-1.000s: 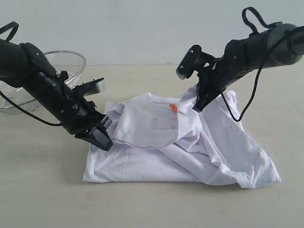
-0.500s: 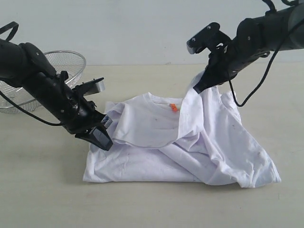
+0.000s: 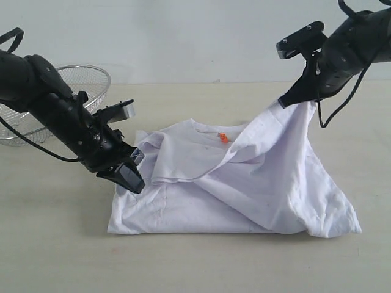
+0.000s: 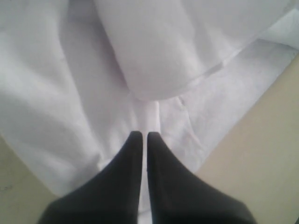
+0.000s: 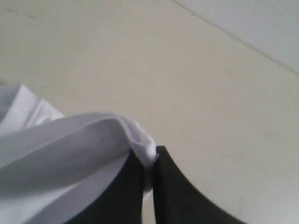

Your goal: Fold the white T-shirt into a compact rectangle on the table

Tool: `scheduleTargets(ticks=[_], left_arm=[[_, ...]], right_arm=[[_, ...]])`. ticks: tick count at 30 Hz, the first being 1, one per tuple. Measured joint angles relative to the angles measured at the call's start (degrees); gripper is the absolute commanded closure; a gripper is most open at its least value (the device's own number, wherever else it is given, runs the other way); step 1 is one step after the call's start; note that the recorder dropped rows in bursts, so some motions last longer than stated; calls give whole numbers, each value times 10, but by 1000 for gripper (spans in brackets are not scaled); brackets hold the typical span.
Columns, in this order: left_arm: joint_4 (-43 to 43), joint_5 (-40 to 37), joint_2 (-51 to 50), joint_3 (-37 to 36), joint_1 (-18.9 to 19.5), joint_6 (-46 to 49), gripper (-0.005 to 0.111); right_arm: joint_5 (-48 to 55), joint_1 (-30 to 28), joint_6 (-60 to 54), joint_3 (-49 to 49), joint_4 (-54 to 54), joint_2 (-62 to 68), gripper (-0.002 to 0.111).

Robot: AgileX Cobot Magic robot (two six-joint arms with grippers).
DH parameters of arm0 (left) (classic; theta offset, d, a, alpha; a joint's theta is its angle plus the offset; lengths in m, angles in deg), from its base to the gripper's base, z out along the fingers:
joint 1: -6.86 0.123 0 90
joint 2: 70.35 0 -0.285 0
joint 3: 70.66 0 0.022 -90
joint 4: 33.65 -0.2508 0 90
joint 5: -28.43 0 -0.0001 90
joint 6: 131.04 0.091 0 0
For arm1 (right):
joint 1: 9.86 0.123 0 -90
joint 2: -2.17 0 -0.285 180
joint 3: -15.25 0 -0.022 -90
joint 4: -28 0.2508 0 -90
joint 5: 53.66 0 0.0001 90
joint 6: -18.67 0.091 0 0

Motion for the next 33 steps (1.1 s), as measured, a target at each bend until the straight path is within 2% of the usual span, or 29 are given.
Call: scheduleTargets(ticks=[4, 7, 9, 10, 11, 12, 13, 14, 16, 17, 18, 19, 20, 23, 26, 29, 33], left_arm=[[0, 0, 0, 0, 0, 0, 102], [0, 0, 0, 0, 0, 0, 102], [0, 0, 0, 0, 0, 0, 102], [0, 0, 0, 0, 0, 0, 102], [0, 0, 0, 0, 0, 0, 102], [0, 0, 0, 0, 0, 0, 102], [0, 0, 0, 0, 0, 0, 102], [0, 0, 0, 0, 0, 0, 102], [0, 2, 0, 0, 0, 0, 102], [0, 4, 0, 0, 0, 0, 102], [0, 7, 0, 0, 0, 0, 102], [0, 8, 0, 0, 0, 0, 102], [0, 9, 0, 0, 1, 0, 102], [-1, 8, 0, 0, 13, 0, 102], [-7, -6, 0, 0, 32, 9, 102], [-10, -18, 3, 0, 34, 34, 102], [-12, -31, 10, 0, 17, 86, 102]], right_arm=[[12, 0, 72, 0, -74, 0, 109], [11, 0, 78, 0, -94, 0, 108], [5, 0, 78, 0, -94, 5, 100], [4, 0, 78, 0, -94, 6, 84], [-1, 0, 78, 0, -94, 7, 75], [-4, 0, 78, 0, -92, 7, 51], [-6, 0, 72, 0, -92, 8, 39], [-13, 0, 68, 0, -97, 8, 38], [-18, 0, 64, 0, -109, 5, 44], [-16, 1, 63, 0, -111, 1, 54], [-8, 5, 63, 0, -114, -9, 67], [10, 14, 61, 0, -112, -26, 92], [57, 31, 60, 0, -89, -50, 109], [142, 61, 37, 0, 12, -92, 109], [190, 86, -42, -6, 129, -105, 109], [198, 107, -69, -26, 166, -105, 109], [212, 132, -75, -64, 178, -105, 109]])
